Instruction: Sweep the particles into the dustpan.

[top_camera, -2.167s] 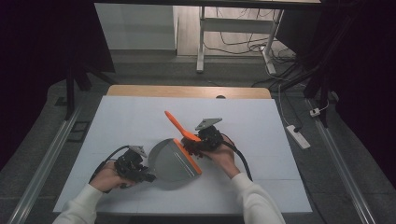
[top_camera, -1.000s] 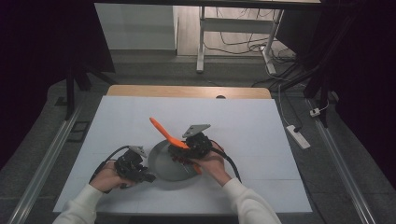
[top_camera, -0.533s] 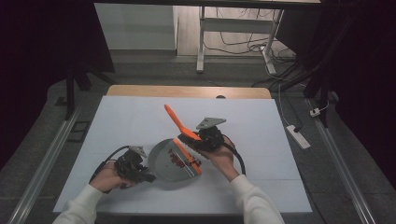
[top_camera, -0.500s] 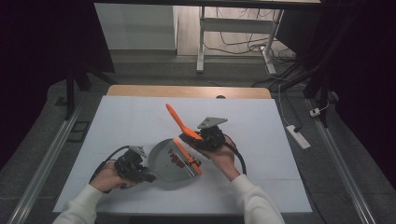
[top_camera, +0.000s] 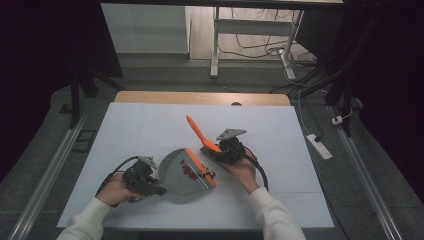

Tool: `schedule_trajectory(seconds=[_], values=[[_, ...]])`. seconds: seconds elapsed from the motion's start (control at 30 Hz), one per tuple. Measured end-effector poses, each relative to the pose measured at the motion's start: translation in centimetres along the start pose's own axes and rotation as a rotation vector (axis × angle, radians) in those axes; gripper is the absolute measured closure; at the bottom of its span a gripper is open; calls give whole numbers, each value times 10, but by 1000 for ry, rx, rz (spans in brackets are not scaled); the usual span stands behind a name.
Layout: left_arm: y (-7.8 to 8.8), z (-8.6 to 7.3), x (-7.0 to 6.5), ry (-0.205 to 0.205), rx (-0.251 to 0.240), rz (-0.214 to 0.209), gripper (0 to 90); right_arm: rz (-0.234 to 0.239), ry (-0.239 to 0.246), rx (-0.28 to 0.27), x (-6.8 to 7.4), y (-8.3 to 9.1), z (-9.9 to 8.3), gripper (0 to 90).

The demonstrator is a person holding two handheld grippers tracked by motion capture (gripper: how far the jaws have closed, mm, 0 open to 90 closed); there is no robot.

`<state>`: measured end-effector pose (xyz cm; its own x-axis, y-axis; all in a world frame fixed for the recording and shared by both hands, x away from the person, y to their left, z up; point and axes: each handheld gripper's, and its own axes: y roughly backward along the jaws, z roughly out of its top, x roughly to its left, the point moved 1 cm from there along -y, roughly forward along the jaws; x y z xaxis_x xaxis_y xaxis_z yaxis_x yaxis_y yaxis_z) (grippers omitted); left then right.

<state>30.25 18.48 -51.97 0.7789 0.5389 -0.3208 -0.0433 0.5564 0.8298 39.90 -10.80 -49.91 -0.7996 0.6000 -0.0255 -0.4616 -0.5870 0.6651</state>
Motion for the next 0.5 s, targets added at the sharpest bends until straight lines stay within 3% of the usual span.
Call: schedule_trajectory(seconds=[0.5], values=[[0,0,0,0,1,-2,615,16,14,-6,19,-2,-1,700]])
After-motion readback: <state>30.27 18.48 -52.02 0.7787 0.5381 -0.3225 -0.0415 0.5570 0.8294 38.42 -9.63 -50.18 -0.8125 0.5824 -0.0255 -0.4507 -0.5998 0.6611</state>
